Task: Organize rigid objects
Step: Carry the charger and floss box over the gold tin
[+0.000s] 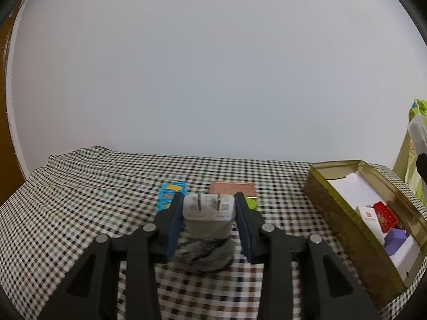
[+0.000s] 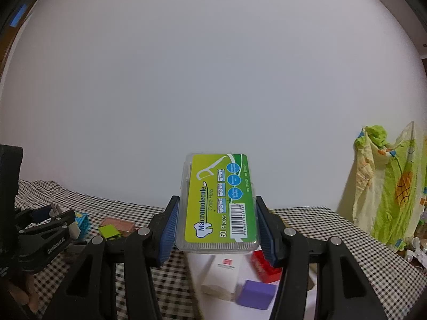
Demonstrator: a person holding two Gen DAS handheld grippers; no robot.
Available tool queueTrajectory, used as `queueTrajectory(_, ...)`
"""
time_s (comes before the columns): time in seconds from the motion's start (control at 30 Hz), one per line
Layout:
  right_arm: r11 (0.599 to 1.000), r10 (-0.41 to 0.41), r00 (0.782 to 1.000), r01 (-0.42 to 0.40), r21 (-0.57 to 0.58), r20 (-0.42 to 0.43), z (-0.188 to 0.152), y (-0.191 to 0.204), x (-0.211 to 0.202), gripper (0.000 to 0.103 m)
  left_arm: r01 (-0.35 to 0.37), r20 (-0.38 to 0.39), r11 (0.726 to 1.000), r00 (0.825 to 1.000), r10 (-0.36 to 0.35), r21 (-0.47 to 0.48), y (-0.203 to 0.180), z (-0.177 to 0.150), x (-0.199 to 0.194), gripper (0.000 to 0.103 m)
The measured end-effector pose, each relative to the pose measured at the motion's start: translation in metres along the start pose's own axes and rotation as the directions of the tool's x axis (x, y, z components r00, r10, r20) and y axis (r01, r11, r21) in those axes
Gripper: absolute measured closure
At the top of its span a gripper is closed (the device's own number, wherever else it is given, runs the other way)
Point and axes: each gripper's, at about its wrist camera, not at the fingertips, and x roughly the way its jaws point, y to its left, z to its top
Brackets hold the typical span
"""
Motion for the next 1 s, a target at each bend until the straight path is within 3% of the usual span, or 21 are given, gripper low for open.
queueTrajectory(1.0, 0.983, -0.182, 0.983, 0.183, 0.034, -0.035, 0.000, -0.086, 0.030, 0.047, 0.120, -0.005, 0.991, 0.993, -0.120, 0.065, -0.078, -0.002, 0.001, 0.066)
